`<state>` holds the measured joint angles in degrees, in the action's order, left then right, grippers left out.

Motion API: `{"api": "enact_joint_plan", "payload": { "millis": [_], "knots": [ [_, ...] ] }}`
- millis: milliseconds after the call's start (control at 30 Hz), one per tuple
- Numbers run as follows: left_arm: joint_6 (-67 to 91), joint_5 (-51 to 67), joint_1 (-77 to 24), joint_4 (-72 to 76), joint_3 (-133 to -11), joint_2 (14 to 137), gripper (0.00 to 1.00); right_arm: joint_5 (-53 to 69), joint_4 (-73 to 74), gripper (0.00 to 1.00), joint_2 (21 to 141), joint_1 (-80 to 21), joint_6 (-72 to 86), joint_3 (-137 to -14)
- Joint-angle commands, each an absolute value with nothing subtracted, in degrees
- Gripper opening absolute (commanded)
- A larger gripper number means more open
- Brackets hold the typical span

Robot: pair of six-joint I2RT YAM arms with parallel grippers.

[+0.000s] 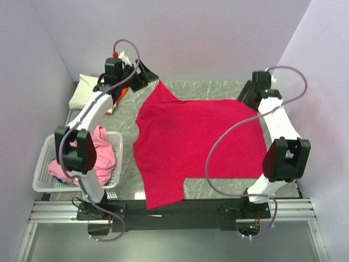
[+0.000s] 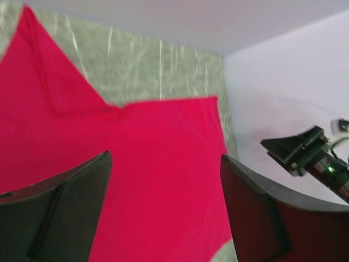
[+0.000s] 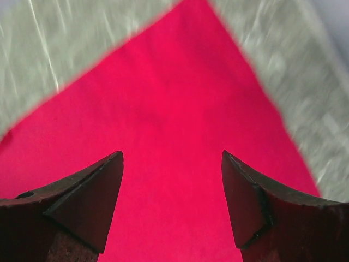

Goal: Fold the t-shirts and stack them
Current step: Flatten the tshirt out

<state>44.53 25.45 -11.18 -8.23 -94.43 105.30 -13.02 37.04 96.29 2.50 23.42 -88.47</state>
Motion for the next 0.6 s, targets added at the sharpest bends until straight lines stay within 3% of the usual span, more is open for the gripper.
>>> {"api": "enact_joint_plan", "payload": {
  "millis": [0, 233, 567],
  "knots": [
    [41.58, 24.44, -12.82, -16.67, -87.9, 103.71, 0.86, -6.52, 33.85, 0.79, 91.6, 1.32, 27.67, -78.62],
    [41.13, 27.24, -13.36, -17.84, -77.71, 105.19, 0.86, -0.36, 28.83, 0.77, 87.8, 1.06, 33.04, -64.7],
    [34.02, 27.6, -13.27, -28.02, -87.09, 118.03, 0.83, 1.41, 29.27, 0.72, 93.16, 0.88, 35.07, -60.47]
  ]
}}
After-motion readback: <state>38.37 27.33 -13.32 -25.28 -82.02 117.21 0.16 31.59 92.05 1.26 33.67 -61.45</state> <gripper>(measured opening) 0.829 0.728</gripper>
